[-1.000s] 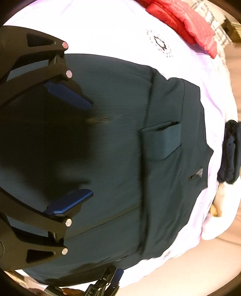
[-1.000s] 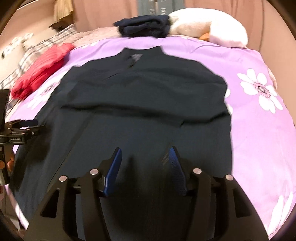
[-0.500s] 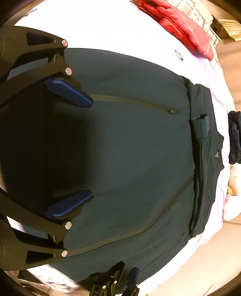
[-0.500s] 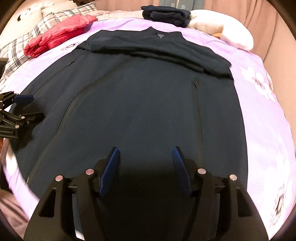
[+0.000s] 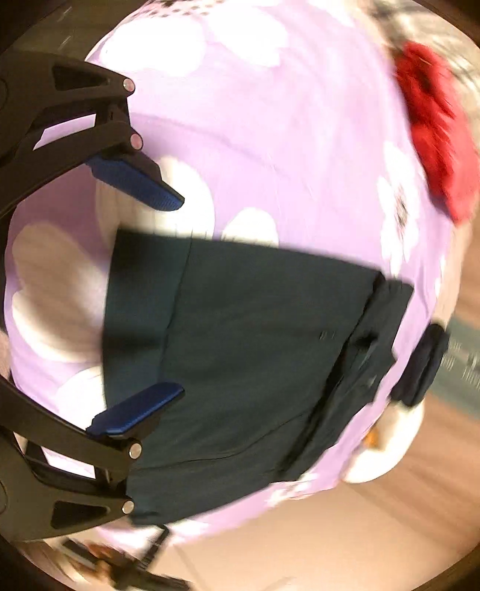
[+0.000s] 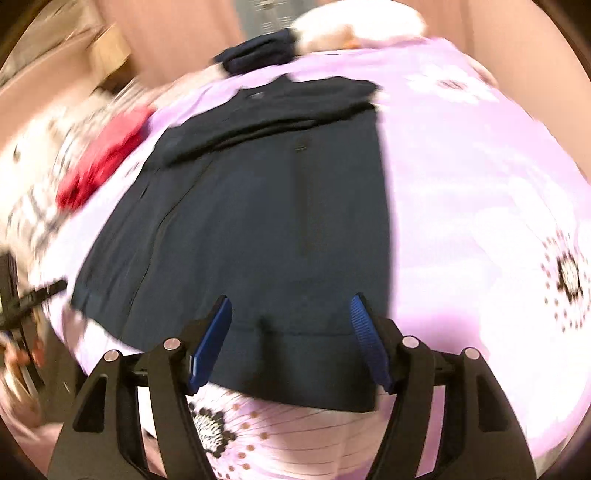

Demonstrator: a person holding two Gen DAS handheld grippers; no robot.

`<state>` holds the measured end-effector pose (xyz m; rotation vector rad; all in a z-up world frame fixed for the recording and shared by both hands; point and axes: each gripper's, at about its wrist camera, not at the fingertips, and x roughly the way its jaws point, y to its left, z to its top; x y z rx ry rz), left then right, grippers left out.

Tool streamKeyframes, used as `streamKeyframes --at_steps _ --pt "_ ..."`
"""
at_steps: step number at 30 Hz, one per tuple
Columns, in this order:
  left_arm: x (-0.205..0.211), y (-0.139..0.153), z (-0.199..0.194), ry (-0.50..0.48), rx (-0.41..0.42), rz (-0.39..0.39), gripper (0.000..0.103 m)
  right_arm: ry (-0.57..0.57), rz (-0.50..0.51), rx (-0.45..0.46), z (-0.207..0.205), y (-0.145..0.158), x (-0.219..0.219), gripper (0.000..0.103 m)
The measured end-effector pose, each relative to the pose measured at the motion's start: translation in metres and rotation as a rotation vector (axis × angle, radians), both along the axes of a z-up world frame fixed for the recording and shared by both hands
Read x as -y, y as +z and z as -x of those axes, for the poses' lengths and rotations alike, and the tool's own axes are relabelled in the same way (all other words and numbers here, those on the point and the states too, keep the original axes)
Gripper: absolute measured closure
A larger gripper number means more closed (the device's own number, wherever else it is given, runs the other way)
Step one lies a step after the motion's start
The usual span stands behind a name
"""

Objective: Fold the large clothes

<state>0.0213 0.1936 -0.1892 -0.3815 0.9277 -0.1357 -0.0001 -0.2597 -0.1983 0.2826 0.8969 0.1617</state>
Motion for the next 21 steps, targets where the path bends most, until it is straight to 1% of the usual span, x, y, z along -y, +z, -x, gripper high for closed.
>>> streamKeyframes --at_steps 1,3,5,7,8,11,14,18,20,21 --pt "-0.007 -0.002 -0.004 0.004 -0.005 0.043 0.008 -0.027 -0.044 -0.007 -0.002 -0.001 0.009 0.035" --pt "-0.016 -0.006 -0.008 0.023 -0.007 0.095 0.008 -0.062 -0.107 -0.012 -0.003 -0.004 0.021 0.035" --pt "-0.024 -0.014 -0.014 0.018 -0.021 0.185 0.008 -0.091 -0.148 -0.03 -0.006 -0.009 0.029 0.035" --pt "-0.028 -0.022 -0.02 -0.001 -0.036 0.257 0.008 -0.104 -0.214 -0.06 -0.009 -0.018 0.035 0.035" --pt "-0.028 -0.025 -0.023 -0.006 -0.042 0.276 0.008 -0.107 -0.239 -0.072 -0.01 -0.02 0.036 0.035" --pt "-0.022 -0.031 -0.033 -0.04 -0.055 0.309 0.008 -0.111 -0.288 -0.093 -0.012 -0.029 0.036 0.031" --pt "-0.014 -0.031 -0.047 -0.084 -0.059 0.333 0.006 -0.096 -0.324 -0.099 -0.015 -0.031 0.038 0.03" --pt "-0.009 -0.034 -0.076 -0.105 -0.072 0.347 0.005 -0.061 -0.325 -0.102 -0.029 -0.031 0.037 0.03" --pt "-0.006 -0.034 -0.087 -0.112 -0.077 0.368 0.005 -0.074 -0.356 -0.089 -0.039 -0.032 0.044 0.03" --pt "-0.006 -0.035 -0.09 -0.114 -0.079 0.373 0.005 -0.082 -0.387 -0.088 -0.046 -0.034 0.048 0.03"
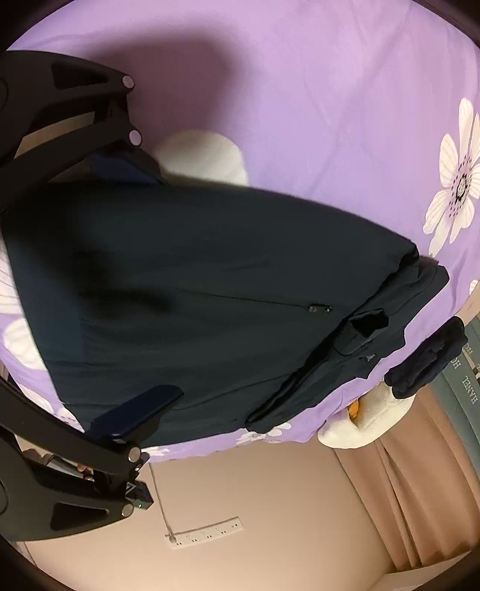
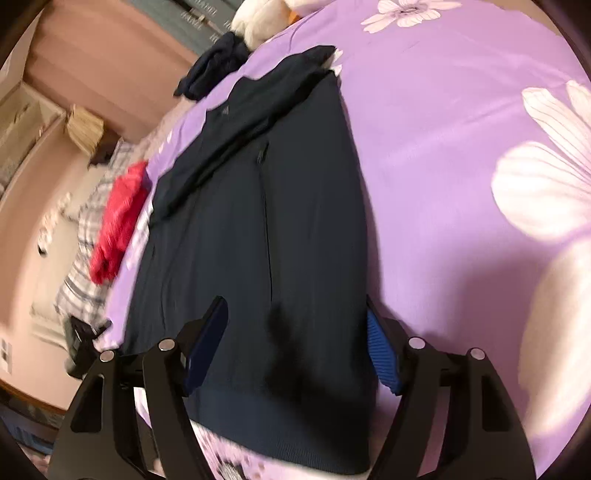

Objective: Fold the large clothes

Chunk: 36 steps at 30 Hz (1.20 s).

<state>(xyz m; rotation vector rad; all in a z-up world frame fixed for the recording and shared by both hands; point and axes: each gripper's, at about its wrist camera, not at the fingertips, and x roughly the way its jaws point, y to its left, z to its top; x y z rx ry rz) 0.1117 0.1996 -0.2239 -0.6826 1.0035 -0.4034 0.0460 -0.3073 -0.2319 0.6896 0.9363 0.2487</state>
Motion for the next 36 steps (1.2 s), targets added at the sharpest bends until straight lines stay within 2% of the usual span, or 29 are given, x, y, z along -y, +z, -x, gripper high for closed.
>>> streamKeyframes --at_steps 6,10,14,19,27,36 --pt "0.006 -0.002 -0.032 -0.02 -0.021 0.047 0.005 0.019 -0.098 -0.004 -0.043 -0.006 0.008 0.03" --pt "0.008 -0.004 -0.037 -0.024 -0.022 0.081 0.005 0.043 -0.11 -0.01 -0.052 -0.007 0.004 0.03" --pt "0.009 -0.004 -0.028 -0.065 -0.015 0.091 0.006 0.113 -0.088 -0.014 -0.038 -0.005 -0.005 0.031" --pt "0.007 -0.002 -0.003 -0.125 -0.013 0.06 0.006 0.172 -0.041 -0.039 -0.005 -0.001 -0.011 0.031" --pt "0.006 -0.006 0.03 -0.128 -0.012 0.063 0.006 0.193 -0.031 -0.063 0.03 -0.001 -0.015 0.031" --pt "0.02 -0.006 0.013 -0.108 -0.034 0.036 0.006 0.16 0.0 -0.041 0.011 -0.002 -0.034 0.033"
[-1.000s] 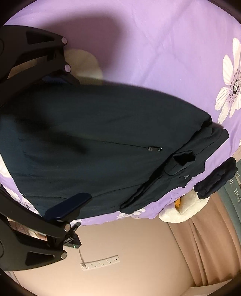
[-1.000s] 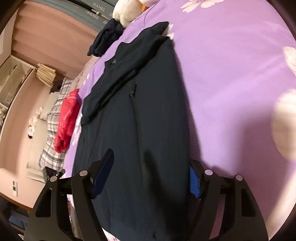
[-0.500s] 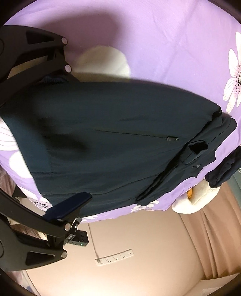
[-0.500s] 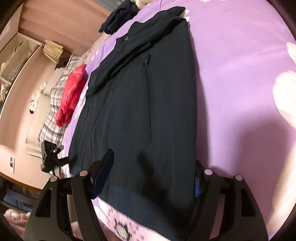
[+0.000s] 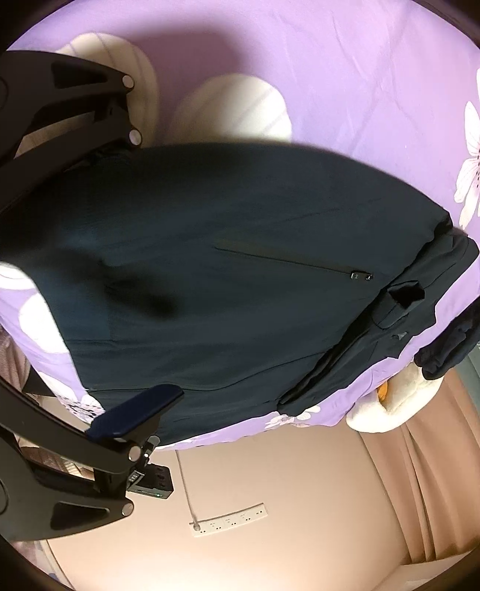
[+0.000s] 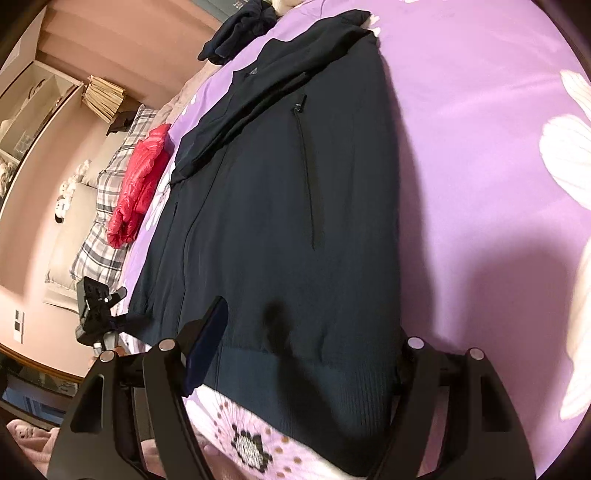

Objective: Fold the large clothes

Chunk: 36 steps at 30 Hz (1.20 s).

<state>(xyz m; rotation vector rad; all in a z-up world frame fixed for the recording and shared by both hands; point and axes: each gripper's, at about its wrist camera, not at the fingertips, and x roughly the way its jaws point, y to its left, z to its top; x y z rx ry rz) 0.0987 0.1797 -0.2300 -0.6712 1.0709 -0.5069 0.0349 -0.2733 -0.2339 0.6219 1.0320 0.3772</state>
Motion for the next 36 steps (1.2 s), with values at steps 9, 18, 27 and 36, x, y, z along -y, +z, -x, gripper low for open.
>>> streamKeyframes --at_steps 9,18,27,36 --pt "0.005 0.002 -0.005 0.049 -0.007 -0.029 0.037 -0.042 0.038 0.014 -0.002 -0.001 0.0 0.064" --pt "0.001 -0.002 -0.003 0.096 -0.046 -0.136 0.078 -0.07 0.067 0.019 0.004 0.0 0.003 0.08" --pt "0.001 0.014 -0.001 0.1 -0.003 -0.081 0.089 -0.071 0.059 0.098 0.003 0.021 -0.007 0.087" --pt "0.014 0.053 -0.002 0.032 0.113 -0.022 0.092 -0.061 -0.016 0.192 0.001 0.05 -0.012 0.088"
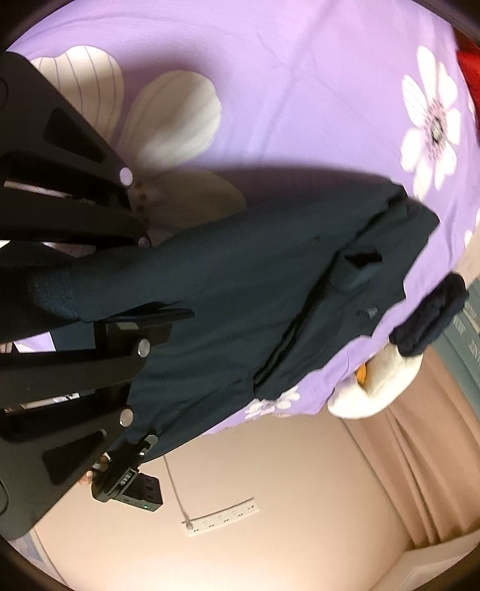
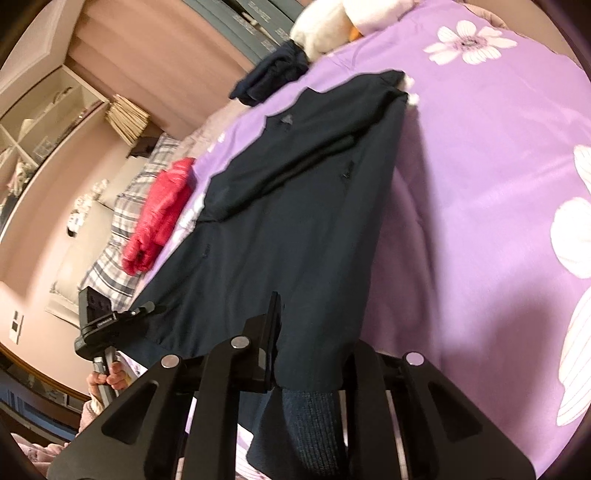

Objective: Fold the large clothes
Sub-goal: 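Lift the gripped hem with both tools and carry it toward the collar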

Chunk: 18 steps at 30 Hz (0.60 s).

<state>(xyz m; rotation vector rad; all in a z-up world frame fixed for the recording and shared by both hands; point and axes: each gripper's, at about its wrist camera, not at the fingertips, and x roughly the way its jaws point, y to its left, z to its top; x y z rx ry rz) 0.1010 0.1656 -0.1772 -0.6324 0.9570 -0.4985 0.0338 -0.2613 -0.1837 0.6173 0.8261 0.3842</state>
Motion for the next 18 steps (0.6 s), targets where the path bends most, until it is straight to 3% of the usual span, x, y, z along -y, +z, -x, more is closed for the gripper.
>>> streamKeyframes --at_steps 8,18 --pt "0.006 0.012 0.004 -0.022 0.045 0.028 0.092 0.018 -0.005 0.051 0.002 0.017 -0.01 0.089" --pt "0.012 0.018 0.006 -0.024 0.07 -0.009 0.092 0.027 -0.014 0.073 0.003 0.021 -0.01 0.09"
